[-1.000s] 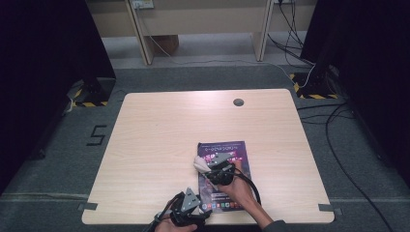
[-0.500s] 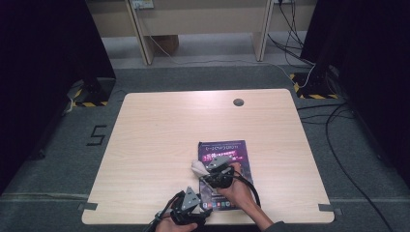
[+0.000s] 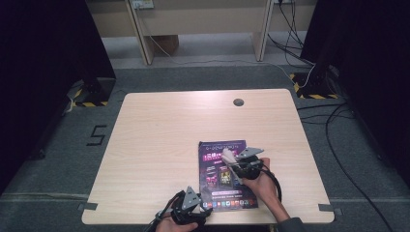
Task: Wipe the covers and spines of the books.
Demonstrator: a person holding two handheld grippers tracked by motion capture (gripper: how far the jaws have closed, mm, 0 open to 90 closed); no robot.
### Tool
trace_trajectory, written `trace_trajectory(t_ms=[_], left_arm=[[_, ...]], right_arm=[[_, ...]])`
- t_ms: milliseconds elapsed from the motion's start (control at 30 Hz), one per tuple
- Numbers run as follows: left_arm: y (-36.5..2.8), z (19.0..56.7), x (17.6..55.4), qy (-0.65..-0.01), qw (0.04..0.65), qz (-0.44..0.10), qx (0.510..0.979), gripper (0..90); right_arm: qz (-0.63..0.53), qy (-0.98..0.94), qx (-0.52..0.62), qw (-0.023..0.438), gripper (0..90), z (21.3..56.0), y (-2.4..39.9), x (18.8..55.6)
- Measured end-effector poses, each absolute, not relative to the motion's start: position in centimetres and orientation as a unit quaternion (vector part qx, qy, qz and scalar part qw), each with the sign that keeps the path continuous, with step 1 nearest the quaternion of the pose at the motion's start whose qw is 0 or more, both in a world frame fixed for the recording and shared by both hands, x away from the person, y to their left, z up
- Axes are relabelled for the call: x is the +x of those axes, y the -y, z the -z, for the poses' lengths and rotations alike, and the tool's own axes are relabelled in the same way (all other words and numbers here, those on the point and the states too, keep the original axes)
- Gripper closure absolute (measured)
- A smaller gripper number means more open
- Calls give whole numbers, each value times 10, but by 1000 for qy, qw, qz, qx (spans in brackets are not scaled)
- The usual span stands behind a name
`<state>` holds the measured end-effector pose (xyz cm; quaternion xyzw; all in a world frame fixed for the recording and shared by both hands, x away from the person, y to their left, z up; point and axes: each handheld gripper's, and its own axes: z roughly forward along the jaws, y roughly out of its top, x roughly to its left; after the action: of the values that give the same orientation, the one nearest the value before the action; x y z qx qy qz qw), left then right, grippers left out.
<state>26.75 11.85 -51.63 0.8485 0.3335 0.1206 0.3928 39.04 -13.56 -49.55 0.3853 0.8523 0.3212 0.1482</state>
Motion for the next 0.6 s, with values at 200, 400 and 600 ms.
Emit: trace_trajectory(t_ms=[200,400,600], left_arm=[[-118,516,267,-335,393,-121,848,345],[-118,516,267,-335,392,-122,848,346],[-118,516,267,-337,393,-122,847,347]], right_arm=[[-319,-835,420,155,725,495,162,387],[-322,-834,423,152,725,496,168,376],[-321,-845,400,151,726,495,162,363]])
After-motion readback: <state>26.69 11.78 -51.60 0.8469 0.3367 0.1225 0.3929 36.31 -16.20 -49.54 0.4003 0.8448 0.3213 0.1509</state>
